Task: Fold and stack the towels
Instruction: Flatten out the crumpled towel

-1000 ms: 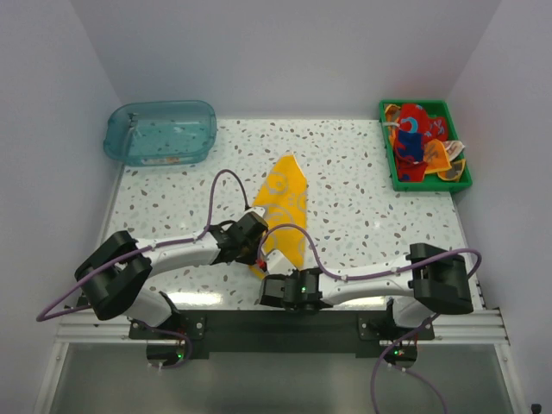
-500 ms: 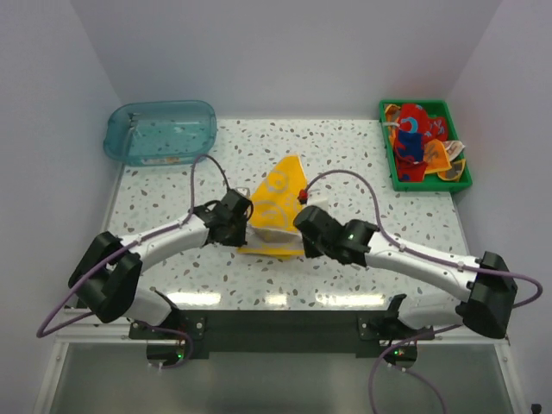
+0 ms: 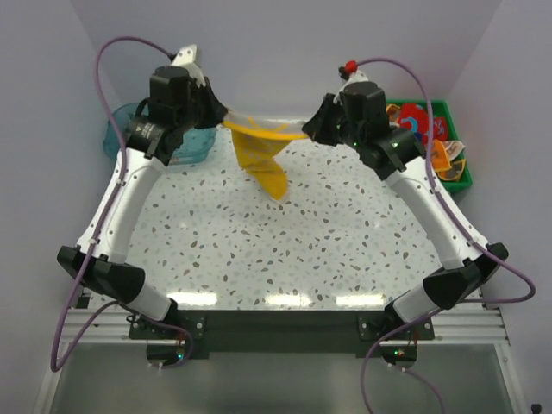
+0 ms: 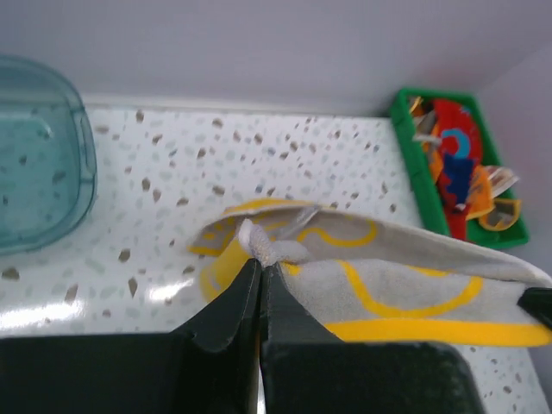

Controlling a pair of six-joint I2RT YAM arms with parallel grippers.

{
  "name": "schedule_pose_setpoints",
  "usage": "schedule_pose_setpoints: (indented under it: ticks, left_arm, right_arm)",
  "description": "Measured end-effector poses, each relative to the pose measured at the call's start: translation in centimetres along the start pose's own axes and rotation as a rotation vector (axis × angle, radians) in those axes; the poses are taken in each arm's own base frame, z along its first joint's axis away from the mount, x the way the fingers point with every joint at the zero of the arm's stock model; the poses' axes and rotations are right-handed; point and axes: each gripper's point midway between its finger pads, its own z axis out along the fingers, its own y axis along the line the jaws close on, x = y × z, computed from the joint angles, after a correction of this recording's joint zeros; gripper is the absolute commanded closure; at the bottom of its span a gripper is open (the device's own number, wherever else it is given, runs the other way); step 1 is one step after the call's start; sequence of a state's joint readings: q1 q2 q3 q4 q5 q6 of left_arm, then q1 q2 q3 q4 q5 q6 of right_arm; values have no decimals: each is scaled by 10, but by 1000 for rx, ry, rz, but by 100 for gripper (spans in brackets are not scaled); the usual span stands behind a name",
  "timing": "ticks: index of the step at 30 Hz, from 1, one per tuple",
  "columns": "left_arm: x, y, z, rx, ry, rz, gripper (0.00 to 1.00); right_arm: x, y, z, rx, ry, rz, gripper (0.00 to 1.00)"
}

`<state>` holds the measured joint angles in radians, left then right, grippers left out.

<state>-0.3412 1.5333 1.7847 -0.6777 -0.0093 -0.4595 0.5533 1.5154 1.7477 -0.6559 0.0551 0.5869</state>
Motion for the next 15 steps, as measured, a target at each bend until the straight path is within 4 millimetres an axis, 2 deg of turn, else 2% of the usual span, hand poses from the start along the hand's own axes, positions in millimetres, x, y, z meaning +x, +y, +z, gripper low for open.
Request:
schedule_pose_setpoints:
  ticks: [3,6,10,15]
  left_arm:
    - [-59,-30,-30,96,-136,-1,100]
    - [-88,-51,-59,178,-216,5,100]
    - [-95,-58,-91,222,-258,7,100]
    - [-88,-56,-121,234,-276,0,100]
  right_arm:
    - [-46,28,-20,-77,-93,-15,100]
    - [-73,48,-44,-144,-157,-37,100]
    - [-81,52,-72,-169,-196,-57,100]
    - [-80,49,-100,-179,-222,-71,100]
